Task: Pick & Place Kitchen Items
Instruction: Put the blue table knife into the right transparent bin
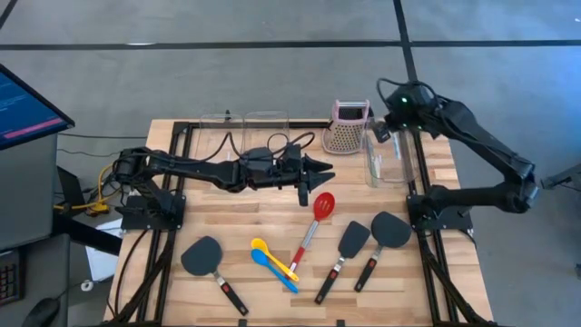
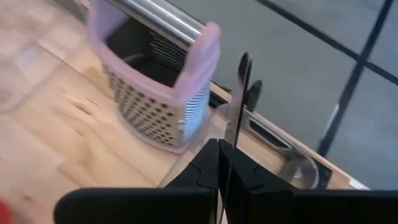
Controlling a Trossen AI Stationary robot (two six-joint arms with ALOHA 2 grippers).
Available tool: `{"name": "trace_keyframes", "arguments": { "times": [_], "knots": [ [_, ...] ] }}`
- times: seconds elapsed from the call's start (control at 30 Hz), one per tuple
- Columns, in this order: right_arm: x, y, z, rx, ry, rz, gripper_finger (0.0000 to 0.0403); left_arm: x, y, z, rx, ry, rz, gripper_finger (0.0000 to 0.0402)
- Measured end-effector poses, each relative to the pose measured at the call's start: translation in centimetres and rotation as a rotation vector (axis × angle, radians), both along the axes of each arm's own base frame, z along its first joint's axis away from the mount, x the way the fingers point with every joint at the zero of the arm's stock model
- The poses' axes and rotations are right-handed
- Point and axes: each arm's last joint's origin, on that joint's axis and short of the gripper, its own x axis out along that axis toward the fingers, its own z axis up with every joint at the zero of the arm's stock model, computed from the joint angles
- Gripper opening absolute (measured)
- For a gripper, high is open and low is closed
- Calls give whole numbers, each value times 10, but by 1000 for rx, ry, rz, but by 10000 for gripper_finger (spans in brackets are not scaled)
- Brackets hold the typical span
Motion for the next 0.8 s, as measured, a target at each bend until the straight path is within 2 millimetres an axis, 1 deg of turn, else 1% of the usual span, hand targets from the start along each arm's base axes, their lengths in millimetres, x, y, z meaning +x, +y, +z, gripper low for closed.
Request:
{"name": "trace_keyframes", "arguments": {
  "times": [0.2,0.33,0.43,0.6,0.7,0.8],
  "knots": [
    [1,-28,-15,46,68,-65,0,0,-3,0,0,3,-9,129],
    [0,-39,-26,76,26,-55,0,0,-4,-1,0,6,-9,129],
    [-5,-42,-40,85,-14,-60,0,0,-4,-1,0,7,-9,129],
    [-18,-43,-62,128,-15,-92,0,0,-4,-1,0,8,-9,129],
    [-24,-44,-74,134,-73,-101,0,0,-4,-1,0,9,-9,129],
    [-28,-47,-89,148,-99,-119,0,0,-4,-1,0,9,-9,129]
  ]
}}
